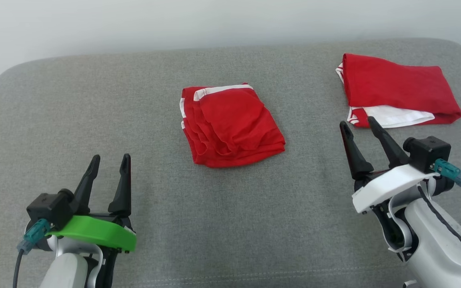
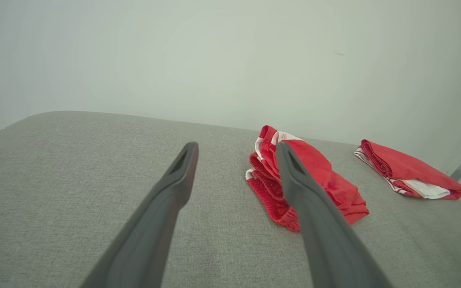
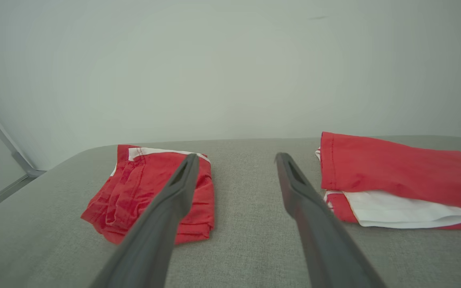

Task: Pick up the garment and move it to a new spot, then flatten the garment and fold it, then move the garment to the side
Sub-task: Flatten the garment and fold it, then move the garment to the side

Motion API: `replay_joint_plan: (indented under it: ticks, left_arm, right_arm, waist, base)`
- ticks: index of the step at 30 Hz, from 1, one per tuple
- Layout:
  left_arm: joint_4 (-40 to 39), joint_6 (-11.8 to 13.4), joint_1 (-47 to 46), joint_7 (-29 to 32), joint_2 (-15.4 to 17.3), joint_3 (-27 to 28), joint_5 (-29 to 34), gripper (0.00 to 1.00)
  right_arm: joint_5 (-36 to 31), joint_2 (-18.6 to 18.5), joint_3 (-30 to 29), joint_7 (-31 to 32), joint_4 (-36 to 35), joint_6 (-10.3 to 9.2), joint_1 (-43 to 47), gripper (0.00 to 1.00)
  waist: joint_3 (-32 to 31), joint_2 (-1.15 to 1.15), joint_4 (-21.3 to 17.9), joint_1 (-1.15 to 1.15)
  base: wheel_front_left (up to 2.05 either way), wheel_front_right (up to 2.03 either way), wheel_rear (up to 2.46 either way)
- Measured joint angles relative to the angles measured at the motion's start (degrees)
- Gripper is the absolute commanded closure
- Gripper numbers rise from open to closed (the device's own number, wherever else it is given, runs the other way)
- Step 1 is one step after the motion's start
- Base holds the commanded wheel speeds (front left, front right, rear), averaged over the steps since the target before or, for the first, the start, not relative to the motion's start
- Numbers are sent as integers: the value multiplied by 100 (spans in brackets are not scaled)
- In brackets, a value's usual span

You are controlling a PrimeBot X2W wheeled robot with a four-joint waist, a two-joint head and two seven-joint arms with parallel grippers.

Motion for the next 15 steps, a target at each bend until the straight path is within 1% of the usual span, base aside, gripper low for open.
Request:
replay_joint_plan:
  ticks: [9,12,15]
  left_arm:
    - [-7,-1,72,0,-38,30,67,0]
    - [-7,-1,82,0,-77,41,81,0]
    - [-19,-2,87,0,-102,35,87,0]
  right_arm:
    - [-218,109,-170,0,-152,7,242,0]
    - [-214,175,-210,0,-134,73,304,0]
    - [-155,223,-207,0,-45,191,315,0]
  waist:
    - [-8,0,84,0]
    - [-8,0,106,0]
    - [17,0,122,0]
  base:
    - [0,0,0]
    - [0,0,0]
    - [0,0,0]
